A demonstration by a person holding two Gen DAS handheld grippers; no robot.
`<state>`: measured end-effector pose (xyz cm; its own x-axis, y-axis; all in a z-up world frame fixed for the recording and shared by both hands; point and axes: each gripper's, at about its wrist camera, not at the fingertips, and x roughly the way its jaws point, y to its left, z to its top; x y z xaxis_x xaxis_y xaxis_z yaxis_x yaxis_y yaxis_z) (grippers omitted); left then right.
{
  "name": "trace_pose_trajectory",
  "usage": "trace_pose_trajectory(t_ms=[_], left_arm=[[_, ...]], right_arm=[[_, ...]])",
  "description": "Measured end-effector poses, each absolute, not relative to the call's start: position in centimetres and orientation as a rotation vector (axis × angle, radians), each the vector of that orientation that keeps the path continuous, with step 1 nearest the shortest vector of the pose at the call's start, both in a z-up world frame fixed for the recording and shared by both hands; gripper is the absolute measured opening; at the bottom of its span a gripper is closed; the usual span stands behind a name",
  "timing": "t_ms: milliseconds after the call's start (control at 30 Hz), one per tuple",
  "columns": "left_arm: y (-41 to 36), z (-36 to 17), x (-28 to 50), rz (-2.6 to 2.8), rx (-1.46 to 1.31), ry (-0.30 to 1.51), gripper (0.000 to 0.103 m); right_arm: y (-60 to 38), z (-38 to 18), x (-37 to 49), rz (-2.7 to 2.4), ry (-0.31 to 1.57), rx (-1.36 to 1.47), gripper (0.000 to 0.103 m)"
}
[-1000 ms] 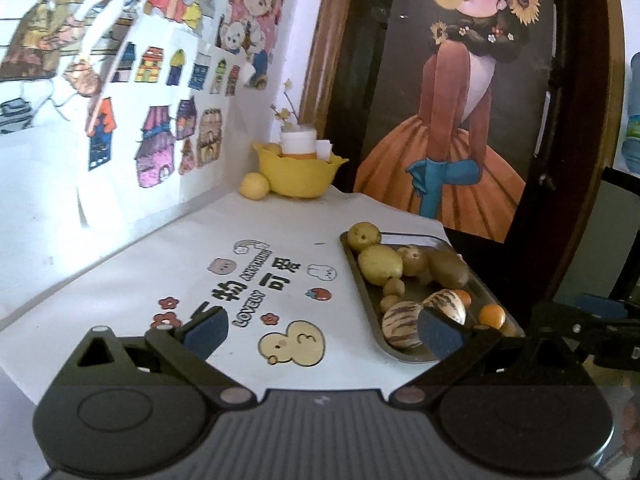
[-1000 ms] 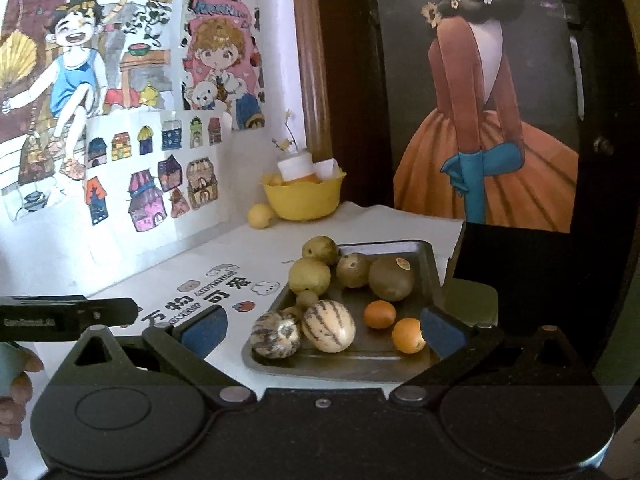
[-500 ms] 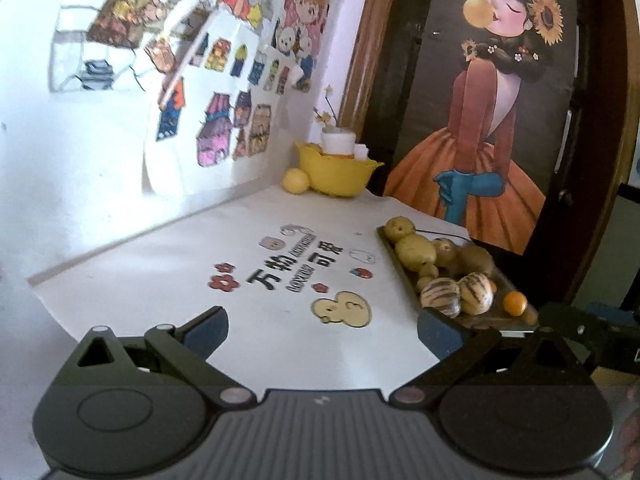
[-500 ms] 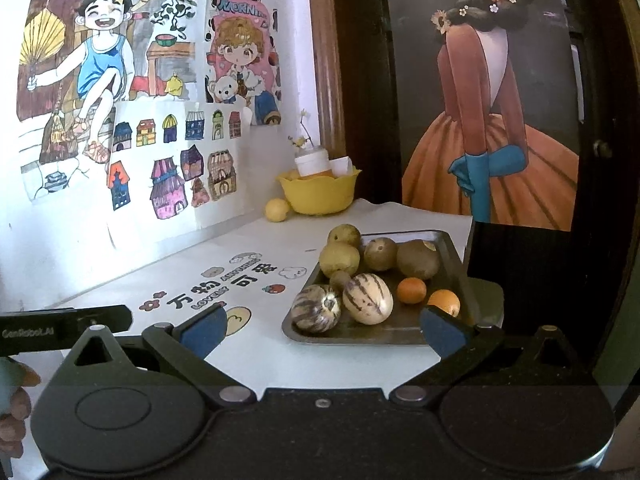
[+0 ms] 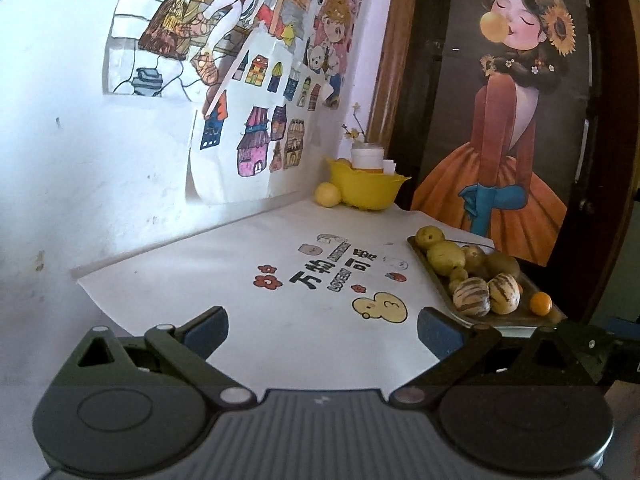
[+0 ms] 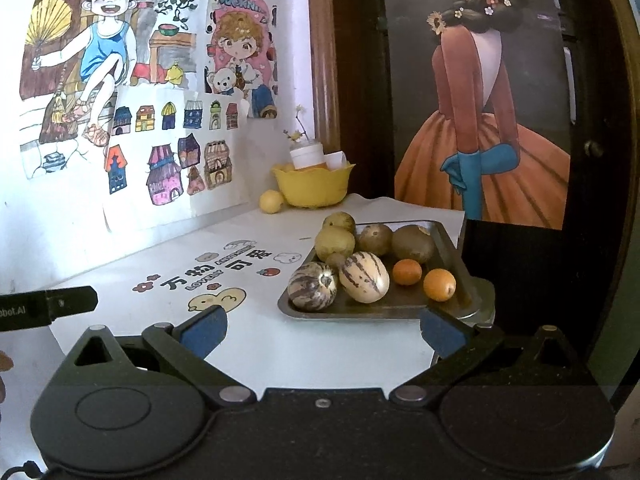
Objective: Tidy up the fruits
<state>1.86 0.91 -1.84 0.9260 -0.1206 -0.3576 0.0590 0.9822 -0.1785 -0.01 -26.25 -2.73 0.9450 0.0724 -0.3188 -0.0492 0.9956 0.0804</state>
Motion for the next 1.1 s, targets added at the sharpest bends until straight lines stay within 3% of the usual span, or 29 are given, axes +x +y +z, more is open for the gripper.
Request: trace_pose_trajectory(t_ms=[1100], left_arm=[[1.44, -2.83, 2.05, -0.082, -0.197, 0.408, 0.103]], right_arm=[[-25.77, -3.32, -0.01, 0.073, 0.358, 0.079, 0.102]])
